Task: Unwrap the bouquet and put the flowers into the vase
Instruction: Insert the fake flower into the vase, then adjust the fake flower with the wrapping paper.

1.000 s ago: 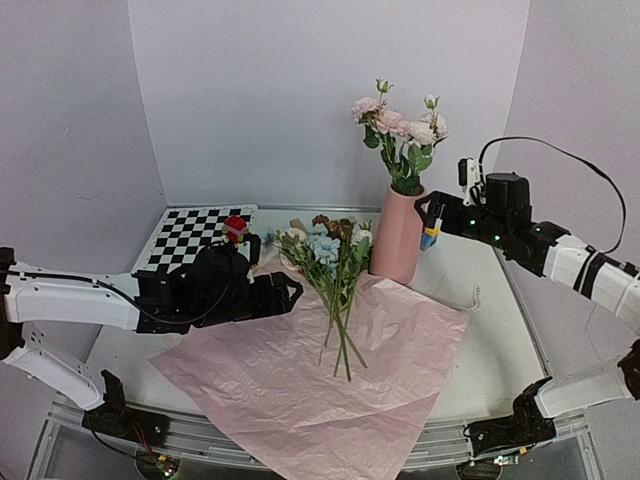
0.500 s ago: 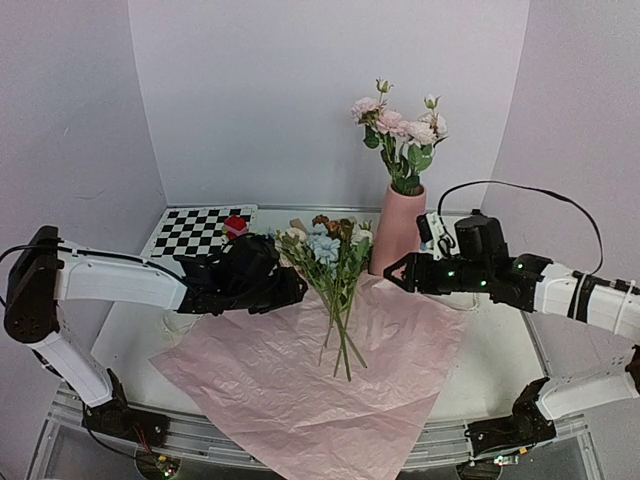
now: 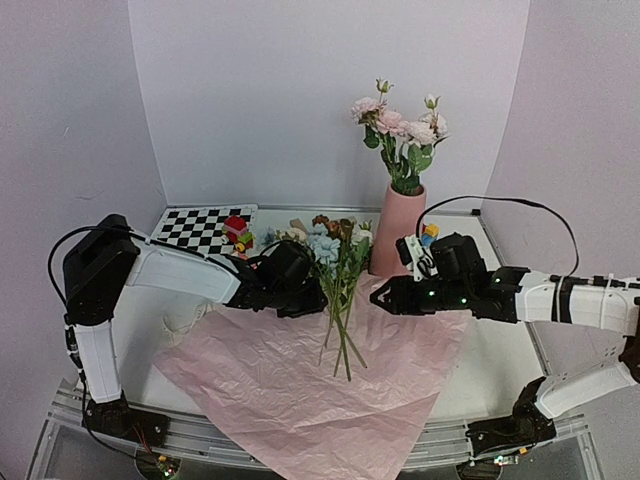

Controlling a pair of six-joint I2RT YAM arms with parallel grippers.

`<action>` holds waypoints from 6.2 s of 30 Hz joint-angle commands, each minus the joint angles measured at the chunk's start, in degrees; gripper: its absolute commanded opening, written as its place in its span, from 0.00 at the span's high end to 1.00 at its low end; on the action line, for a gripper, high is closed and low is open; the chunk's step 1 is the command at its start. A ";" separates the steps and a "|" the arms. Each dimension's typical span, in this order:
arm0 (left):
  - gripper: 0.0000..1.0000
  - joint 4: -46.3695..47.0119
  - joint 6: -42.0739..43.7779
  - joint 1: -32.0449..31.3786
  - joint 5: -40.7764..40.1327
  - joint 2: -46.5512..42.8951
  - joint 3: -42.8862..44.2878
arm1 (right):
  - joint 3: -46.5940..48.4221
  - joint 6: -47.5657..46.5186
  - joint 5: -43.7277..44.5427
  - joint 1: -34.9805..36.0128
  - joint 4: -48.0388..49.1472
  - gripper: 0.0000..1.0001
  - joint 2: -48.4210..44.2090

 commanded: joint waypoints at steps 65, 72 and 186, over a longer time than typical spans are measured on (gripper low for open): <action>1.00 0.01 8.93 5.59 14.26 -12.64 -6.74 | 9.75 10.21 2.18 3.39 15.25 0.49 27.57; 1.00 2.47 10.11 5.50 15.40 -11.71 -7.42 | 12.33 10.83 4.77 3.44 15.29 0.52 32.81; 1.00 -11.54 7.74 5.94 4.14 -23.27 -12.40 | 27.52 -0.67 13.66 2.74 -4.59 0.93 26.04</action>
